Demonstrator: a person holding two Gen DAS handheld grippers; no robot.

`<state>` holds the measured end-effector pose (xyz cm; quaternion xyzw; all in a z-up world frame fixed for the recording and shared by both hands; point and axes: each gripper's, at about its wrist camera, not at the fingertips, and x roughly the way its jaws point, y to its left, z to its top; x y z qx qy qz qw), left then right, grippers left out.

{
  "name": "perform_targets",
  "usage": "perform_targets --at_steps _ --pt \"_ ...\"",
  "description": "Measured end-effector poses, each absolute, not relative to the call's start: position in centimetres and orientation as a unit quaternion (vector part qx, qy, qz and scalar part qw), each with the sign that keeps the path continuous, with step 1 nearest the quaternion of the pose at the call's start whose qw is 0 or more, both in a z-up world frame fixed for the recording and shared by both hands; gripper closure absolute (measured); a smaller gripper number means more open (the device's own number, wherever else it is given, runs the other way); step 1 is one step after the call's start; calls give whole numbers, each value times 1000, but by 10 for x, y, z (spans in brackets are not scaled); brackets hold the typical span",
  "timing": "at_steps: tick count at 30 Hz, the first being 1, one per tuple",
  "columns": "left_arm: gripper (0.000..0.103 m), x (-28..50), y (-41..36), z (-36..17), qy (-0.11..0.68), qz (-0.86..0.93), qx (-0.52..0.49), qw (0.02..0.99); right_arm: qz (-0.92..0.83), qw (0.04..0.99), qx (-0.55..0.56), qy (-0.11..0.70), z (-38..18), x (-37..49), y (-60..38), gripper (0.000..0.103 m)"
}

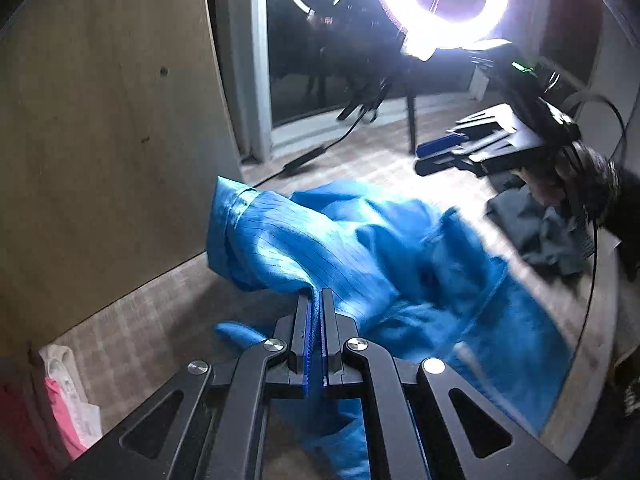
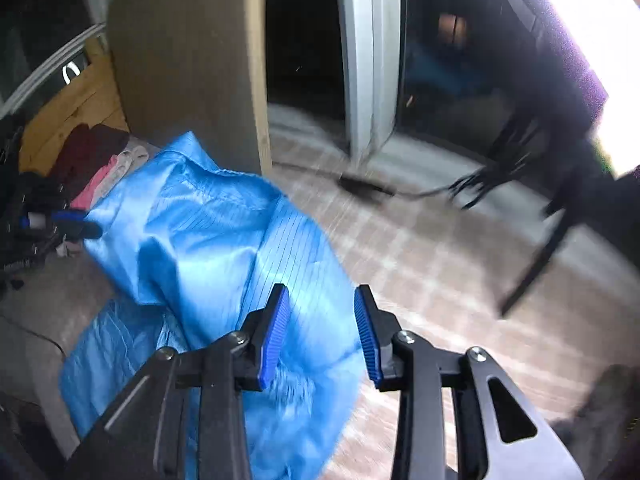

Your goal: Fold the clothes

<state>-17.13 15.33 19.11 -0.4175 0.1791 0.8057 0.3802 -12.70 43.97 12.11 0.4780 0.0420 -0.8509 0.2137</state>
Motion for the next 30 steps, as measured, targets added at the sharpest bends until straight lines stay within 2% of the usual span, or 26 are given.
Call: perform_targets --at_steps 5,8,10,11,12,13,17,20,22,24,26,27,30 --pt "100 -188 160 173 180 798 -440 371 -825 242 509 38 78 -182 425 69" --pt "100 -201 161 166 189 794 -450 364 -801 286 525 35 64 -204 415 58" --pt "100 -212 162 158 191 792 -458 355 -780 313 540 35 54 -211 407 58" --pt "100 -218 165 154 193 792 -461 350 -775 322 544 32 49 -212 404 64" --pt "100 -224 167 149 196 792 -464 344 -769 335 544 25 46 -210 403 97" --pt "100 -230 173 143 203 792 -465 341 -769 339 541 26 45 -207 402 101" --pt "100 -238 184 149 204 798 -453 341 -810 322 489 17 72 -186 414 102" --pt "100 -234 189 169 202 804 -433 354 -847 305 434 -27 117 -169 442 102" --pt "100 -222 187 190 207 810 -410 364 -872 294 390 -28 154 -144 454 102" --pt "100 -199 180 214 216 817 -383 372 -892 278 355 -14 188 -109 458 102" --pt "100 -159 167 235 234 824 -351 378 -914 260 309 39 217 -58 453 102" --pt "100 -135 155 240 226 823 -351 386 -917 257 297 63 224 -32 447 102" --pt "100 -67 118 231 187 804 -388 410 -902 281 322 68 210 43 433 102"
